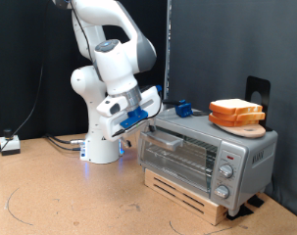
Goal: Make a piece of toast with the oven
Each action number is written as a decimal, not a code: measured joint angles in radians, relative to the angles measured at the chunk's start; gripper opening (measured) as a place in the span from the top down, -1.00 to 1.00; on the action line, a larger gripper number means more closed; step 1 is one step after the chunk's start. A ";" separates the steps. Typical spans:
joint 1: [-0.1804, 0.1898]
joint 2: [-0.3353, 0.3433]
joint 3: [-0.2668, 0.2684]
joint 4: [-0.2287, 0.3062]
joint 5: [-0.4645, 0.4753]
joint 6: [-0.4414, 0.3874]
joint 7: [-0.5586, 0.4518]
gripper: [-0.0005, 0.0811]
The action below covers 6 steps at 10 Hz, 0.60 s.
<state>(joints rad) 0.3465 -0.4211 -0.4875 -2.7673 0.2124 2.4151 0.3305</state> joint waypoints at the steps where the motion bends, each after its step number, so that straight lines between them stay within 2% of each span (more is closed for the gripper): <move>1: -0.012 0.031 -0.014 0.012 -0.013 0.019 -0.012 -0.99; 6: -0.024 0.201 -0.079 0.075 -0.013 0.087 -0.101 -0.99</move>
<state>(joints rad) 0.3223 -0.2205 -0.5667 -2.6924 0.1999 2.5024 0.2300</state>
